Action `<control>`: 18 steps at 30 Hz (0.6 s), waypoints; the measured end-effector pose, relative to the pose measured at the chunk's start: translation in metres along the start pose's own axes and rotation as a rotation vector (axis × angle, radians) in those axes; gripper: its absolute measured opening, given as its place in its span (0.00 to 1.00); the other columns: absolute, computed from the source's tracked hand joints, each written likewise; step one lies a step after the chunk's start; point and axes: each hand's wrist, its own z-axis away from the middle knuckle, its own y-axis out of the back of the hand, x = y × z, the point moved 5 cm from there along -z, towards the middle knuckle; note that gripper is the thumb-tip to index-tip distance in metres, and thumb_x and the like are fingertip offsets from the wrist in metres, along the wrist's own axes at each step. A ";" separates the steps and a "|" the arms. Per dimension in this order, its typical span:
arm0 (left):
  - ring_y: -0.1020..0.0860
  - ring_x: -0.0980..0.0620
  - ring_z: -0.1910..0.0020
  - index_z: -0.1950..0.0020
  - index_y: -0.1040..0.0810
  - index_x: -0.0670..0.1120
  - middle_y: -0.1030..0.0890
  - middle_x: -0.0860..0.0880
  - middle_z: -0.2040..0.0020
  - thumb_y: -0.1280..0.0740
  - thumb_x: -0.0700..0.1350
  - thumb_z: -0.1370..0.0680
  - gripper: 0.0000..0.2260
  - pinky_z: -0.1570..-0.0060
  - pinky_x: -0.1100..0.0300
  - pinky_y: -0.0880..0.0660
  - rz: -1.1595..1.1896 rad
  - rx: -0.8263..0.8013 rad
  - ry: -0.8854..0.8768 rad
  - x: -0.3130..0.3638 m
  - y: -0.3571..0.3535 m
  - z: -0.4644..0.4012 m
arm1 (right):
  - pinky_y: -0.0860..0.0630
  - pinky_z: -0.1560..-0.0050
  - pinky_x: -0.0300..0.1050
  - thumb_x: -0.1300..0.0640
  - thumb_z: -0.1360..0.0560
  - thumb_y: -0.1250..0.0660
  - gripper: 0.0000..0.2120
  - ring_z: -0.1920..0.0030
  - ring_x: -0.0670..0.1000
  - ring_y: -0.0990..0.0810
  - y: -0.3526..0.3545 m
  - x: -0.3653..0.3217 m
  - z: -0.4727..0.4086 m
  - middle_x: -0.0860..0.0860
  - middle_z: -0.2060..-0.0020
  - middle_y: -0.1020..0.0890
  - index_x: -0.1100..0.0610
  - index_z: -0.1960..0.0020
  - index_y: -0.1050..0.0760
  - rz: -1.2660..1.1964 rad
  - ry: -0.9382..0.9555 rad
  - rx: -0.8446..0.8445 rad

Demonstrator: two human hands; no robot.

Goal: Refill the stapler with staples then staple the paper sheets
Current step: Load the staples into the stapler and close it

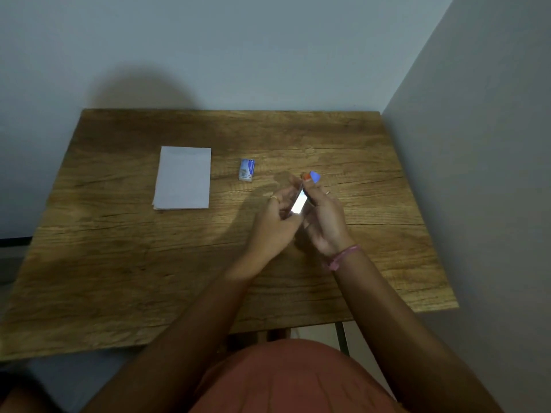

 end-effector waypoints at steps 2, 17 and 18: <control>0.21 0.58 0.48 0.38 0.25 0.50 0.19 0.54 0.48 0.32 0.41 0.25 0.16 0.54 0.68 0.27 0.066 0.036 0.017 -0.007 0.002 0.001 | 0.25 0.39 0.59 0.56 0.22 0.35 0.16 0.46 0.56 0.18 0.002 0.000 -0.003 0.58 0.45 0.18 0.65 0.39 0.25 -0.047 -0.029 0.013; 0.21 0.71 0.57 0.45 0.20 0.46 0.19 0.59 0.55 0.30 0.38 0.25 0.10 0.57 0.77 0.28 0.142 0.059 -0.025 -0.017 0.007 0.003 | 0.25 0.41 0.51 0.60 0.22 0.35 0.07 0.47 0.49 0.16 0.000 0.006 -0.004 0.56 0.46 0.17 0.61 0.44 0.24 -0.130 0.012 0.069; 0.21 0.72 0.57 0.45 0.20 0.47 0.19 0.60 0.55 0.30 0.39 0.25 0.10 0.57 0.78 0.29 0.146 0.057 -0.021 -0.018 0.008 0.003 | 0.25 0.42 0.51 0.60 0.22 0.35 0.07 0.46 0.49 0.17 0.000 0.006 -0.004 0.57 0.46 0.17 0.60 0.45 0.24 -0.120 0.014 0.064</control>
